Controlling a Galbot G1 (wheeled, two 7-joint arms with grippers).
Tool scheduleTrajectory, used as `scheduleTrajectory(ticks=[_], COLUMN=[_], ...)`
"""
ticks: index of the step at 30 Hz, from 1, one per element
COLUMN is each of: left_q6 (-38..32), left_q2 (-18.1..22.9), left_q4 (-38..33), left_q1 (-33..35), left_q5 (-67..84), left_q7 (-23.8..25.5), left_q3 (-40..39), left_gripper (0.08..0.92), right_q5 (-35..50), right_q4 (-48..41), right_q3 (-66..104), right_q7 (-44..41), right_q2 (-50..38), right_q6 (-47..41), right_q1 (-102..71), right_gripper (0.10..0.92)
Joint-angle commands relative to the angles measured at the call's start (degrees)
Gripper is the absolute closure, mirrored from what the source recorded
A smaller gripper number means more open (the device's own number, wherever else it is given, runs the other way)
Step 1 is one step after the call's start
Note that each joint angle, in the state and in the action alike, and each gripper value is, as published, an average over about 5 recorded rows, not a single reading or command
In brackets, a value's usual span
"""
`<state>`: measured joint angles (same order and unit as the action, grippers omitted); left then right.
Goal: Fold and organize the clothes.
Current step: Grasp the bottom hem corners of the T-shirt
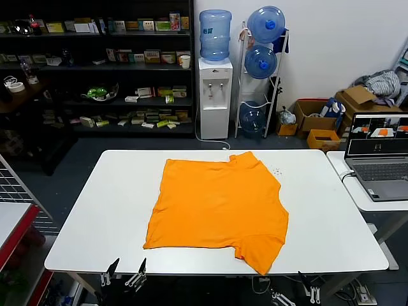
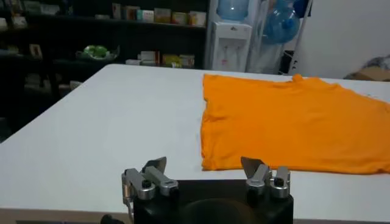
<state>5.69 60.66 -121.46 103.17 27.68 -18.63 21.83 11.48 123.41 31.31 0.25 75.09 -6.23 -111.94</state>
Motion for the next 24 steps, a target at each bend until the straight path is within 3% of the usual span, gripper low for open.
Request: scheduleTrajectory(ticks=[1,13,24], left_q6=[0.1,2.0,2.7], left_q2=[-0.1,1.6,1.5], left_q4=[0.8,11.1,14.8], left_q1=[-1.6,-13.9,-18.3], left_q5=[0.7,2.3,3.9], left_q7=[0.3,1.9,1.7], left_q3=[-0.1,-3.5,-4.6], left_gripper=[0.177,0.177,0.177], right_q5=[0.3,1.0,2.0], right_q4=[0.1,-7.5,-10.7], right_q3=[0.0,-5.3,-7.5], right_q7=[0.2,4.9,6.7], right_q2=[-0.2,1.3,2.3], right_q6=[-0.2,-5.6,-7.8], right_q1=[0.6,12.7,15.4], right_gripper=[0.203,0.203,0.203])
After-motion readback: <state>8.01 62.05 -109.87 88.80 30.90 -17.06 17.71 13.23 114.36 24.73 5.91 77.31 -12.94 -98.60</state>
